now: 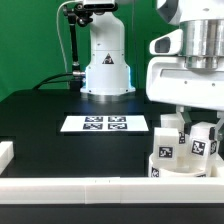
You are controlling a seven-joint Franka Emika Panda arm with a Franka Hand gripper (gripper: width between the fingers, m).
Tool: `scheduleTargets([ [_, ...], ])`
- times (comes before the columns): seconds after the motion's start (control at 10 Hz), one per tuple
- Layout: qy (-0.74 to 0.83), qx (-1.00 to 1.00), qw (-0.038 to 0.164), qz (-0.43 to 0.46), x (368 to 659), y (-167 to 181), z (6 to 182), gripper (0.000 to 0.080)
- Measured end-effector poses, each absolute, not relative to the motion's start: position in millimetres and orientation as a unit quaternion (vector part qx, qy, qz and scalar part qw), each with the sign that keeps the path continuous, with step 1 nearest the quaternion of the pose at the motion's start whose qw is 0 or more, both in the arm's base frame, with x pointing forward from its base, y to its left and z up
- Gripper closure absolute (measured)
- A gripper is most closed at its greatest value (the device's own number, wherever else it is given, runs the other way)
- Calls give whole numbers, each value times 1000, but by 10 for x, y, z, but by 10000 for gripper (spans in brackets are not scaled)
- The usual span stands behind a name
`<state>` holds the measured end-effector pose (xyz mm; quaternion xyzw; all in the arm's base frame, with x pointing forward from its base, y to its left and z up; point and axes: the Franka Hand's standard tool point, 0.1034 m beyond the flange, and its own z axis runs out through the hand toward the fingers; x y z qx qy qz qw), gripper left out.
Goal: Assemble stool
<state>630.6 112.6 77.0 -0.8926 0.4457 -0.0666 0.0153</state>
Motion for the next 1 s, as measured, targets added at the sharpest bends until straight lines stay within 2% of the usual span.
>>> scheduleTargets([
  [0.4, 599, -798, 50, -51, 6305, 1127, 761, 459],
  [1.0, 747, -660, 80, -30, 6317, 1116, 762, 459],
])
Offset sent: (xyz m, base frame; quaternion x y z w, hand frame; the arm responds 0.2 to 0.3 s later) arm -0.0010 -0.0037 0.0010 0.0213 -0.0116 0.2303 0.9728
